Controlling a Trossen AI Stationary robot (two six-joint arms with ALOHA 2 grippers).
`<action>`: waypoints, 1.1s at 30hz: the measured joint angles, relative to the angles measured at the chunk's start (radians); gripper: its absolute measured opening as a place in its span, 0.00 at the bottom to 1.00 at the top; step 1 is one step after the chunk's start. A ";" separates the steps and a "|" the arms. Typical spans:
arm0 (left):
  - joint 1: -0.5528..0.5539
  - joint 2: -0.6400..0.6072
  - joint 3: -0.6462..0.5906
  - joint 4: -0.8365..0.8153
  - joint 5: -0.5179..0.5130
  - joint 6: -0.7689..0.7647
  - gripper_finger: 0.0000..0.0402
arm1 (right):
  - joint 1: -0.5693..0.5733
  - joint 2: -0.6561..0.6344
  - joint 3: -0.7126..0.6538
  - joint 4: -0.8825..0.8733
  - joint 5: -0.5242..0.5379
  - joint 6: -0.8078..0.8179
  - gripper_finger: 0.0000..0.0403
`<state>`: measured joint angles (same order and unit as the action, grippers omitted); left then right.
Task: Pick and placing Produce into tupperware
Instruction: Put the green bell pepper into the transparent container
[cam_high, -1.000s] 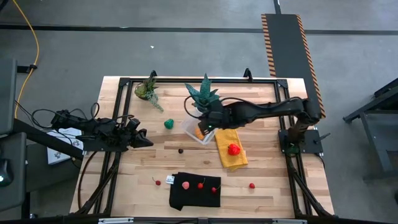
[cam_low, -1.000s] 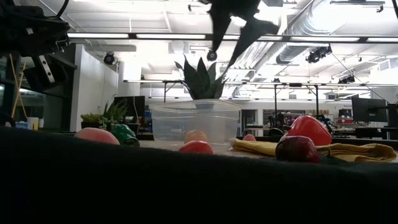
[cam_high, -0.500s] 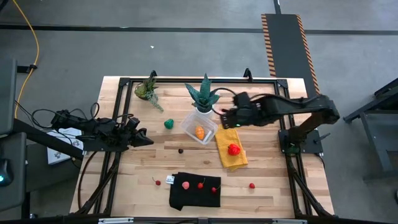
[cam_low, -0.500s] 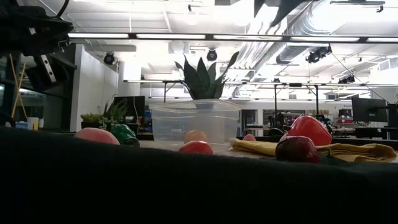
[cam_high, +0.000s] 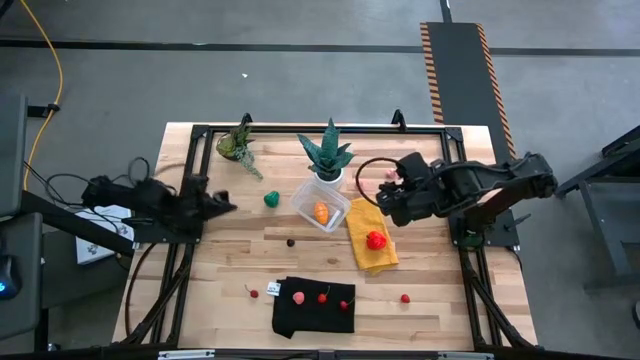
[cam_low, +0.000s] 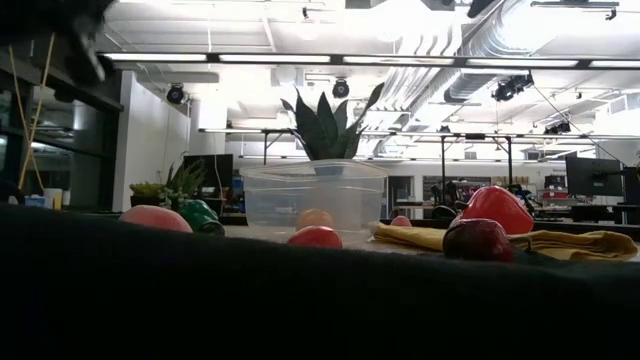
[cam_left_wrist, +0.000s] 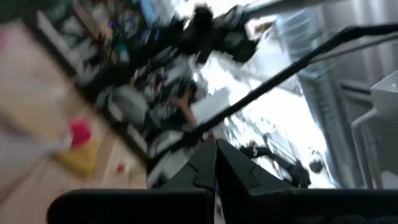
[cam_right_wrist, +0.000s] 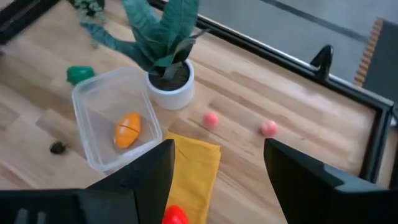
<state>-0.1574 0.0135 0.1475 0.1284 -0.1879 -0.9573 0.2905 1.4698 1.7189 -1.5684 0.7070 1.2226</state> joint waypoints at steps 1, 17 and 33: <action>0.000 0.007 0.036 -0.005 -0.019 0.035 0.00 | -0.001 -0.007 0.000 0.001 0.000 -0.023 0.59; 0.000 0.453 0.895 -0.604 -0.185 0.512 0.00 | -0.033 -0.200 0.000 0.121 0.023 -0.370 0.59; 0.000 0.878 1.538 -1.026 -0.362 0.751 0.00 | -0.095 -0.330 0.000 0.361 -0.070 -0.738 0.59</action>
<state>-0.1574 0.8914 1.6852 -0.8980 -0.5497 -0.2062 0.1957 1.1398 1.7191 -1.2074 0.6371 0.4843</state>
